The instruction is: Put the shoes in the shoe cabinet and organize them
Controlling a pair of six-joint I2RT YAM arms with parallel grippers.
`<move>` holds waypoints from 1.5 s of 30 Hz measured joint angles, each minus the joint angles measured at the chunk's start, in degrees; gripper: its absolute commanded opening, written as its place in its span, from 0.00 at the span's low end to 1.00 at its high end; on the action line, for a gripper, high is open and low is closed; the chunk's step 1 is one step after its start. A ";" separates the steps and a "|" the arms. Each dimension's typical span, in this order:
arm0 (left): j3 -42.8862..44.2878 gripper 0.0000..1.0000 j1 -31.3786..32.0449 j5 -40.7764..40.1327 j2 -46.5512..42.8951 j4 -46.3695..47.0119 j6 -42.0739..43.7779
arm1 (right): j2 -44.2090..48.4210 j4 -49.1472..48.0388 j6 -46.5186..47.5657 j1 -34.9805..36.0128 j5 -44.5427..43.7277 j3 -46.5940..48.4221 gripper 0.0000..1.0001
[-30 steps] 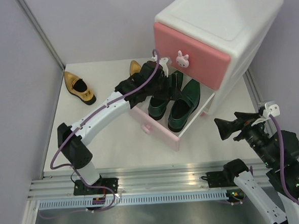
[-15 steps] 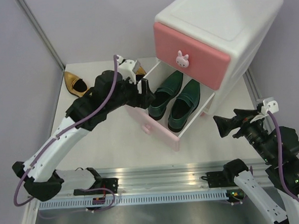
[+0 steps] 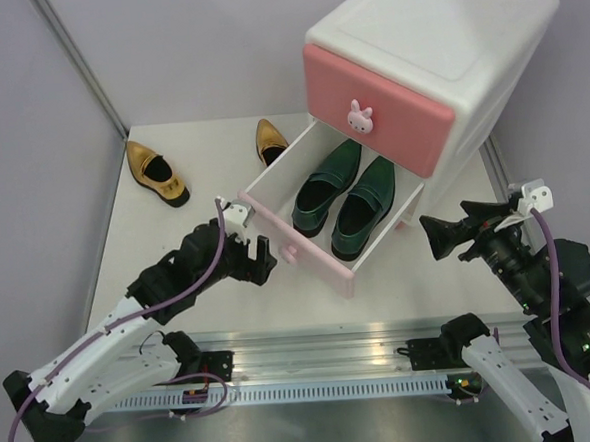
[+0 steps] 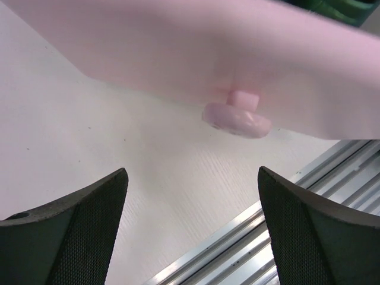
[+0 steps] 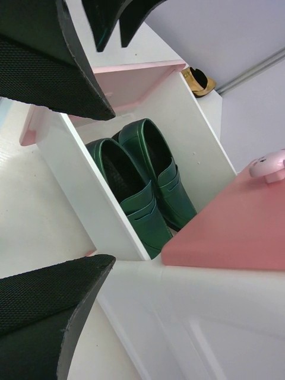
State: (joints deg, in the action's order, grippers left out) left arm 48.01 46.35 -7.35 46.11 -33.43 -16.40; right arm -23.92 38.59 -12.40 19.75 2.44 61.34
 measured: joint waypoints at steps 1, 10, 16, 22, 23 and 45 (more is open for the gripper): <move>-2.80 0.92 0.00 0.44 -0.68 1.73 0.04 | -0.35 -0.20 0.09 0.00 0.24 0.22 0.98; -10.71 0.89 0.00 7.41 4.37 14.34 0.46 | -1.64 -0.52 0.17 0.00 0.66 0.63 0.98; -10.71 0.82 0.00 10.49 8.92 22.36 0.42 | -1.64 -0.50 0.15 0.00 0.61 0.63 0.98; -10.71 0.60 0.00 10.99 12.44 25.86 0.35 | -1.64 -0.74 0.02 0.00 0.55 0.63 0.98; -10.71 0.58 0.00 11.02 12.76 26.18 0.42 | -1.64 -0.85 0.00 0.00 0.52 0.63 0.98; 5.03 0.02 0.98 10.34 23.39 16.20 1.33 | -0.76 -1.70 -0.46 0.00 -0.61 0.42 0.98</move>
State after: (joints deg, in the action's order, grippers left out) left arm 53.04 47.33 2.98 69.49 -17.23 -15.07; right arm -24.69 36.88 -12.86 19.75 1.83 61.76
